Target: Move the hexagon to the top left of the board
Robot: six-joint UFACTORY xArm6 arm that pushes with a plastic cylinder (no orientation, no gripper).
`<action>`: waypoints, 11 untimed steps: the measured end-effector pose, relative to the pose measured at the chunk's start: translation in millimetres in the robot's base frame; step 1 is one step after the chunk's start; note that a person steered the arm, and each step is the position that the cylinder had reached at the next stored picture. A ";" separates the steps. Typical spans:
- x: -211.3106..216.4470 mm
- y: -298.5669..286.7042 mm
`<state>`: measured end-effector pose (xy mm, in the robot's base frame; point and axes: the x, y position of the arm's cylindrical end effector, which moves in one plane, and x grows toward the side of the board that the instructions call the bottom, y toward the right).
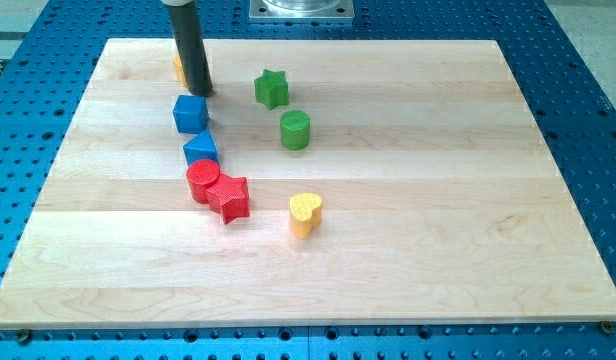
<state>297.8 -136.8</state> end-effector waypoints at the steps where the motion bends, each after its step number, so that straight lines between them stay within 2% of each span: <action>1: -4.4 18.0; 3: -19.6 -62.8; 4: -20.9 -9.6; 5: -41.1 -23.5; 6: -40.4 -58.7; 8: -39.6 -60.1; 9: -39.6 -45.6; 11: -50.4 97.5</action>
